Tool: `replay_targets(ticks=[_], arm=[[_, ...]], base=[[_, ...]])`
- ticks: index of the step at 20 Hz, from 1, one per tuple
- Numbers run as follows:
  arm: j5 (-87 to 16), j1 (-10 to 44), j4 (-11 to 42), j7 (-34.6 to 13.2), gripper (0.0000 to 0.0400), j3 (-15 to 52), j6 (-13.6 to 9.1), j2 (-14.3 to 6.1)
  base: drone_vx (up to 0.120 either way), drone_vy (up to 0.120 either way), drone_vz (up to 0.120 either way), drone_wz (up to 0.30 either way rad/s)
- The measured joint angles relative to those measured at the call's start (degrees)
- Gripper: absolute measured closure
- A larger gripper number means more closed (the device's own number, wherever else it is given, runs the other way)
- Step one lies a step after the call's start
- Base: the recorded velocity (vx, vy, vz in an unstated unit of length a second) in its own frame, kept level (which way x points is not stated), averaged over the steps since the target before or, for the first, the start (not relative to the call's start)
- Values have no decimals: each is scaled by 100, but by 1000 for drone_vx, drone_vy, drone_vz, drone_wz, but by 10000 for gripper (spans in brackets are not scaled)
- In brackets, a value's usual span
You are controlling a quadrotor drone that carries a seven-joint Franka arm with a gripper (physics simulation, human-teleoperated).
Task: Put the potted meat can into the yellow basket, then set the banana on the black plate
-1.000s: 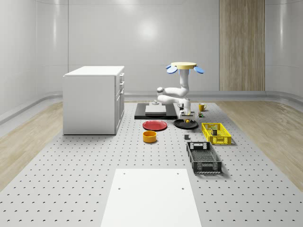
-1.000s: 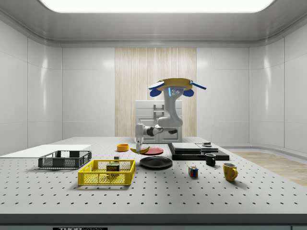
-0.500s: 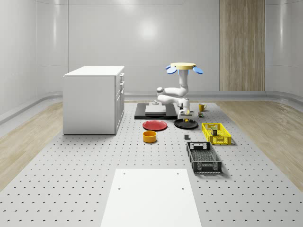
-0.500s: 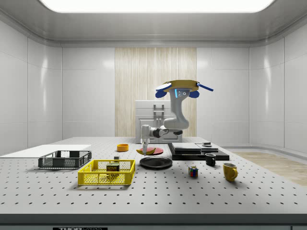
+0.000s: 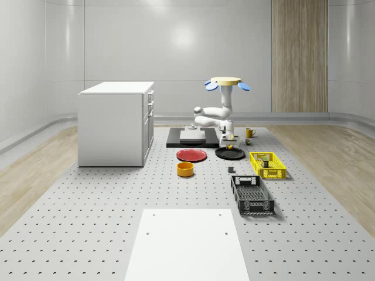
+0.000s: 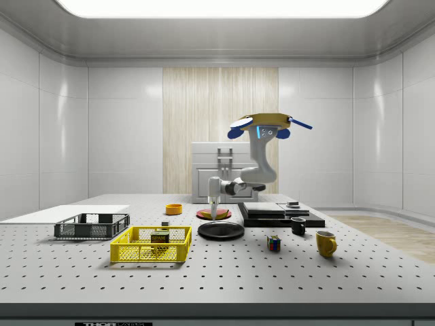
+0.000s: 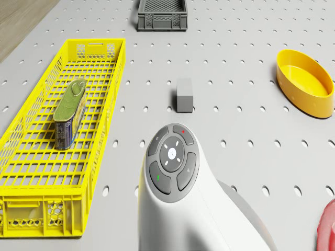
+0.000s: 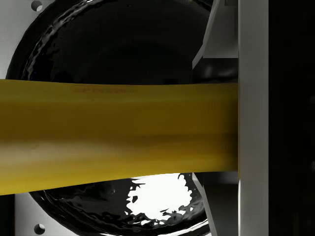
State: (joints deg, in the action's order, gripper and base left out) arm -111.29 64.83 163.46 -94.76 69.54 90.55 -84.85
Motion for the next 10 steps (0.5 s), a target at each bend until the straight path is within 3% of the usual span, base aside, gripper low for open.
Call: replay_targets(ticks=[10], arm=[[-552, 105, -215, 13, 208, -587, 259, -11]], base=[[0, 0, 0, 0]])
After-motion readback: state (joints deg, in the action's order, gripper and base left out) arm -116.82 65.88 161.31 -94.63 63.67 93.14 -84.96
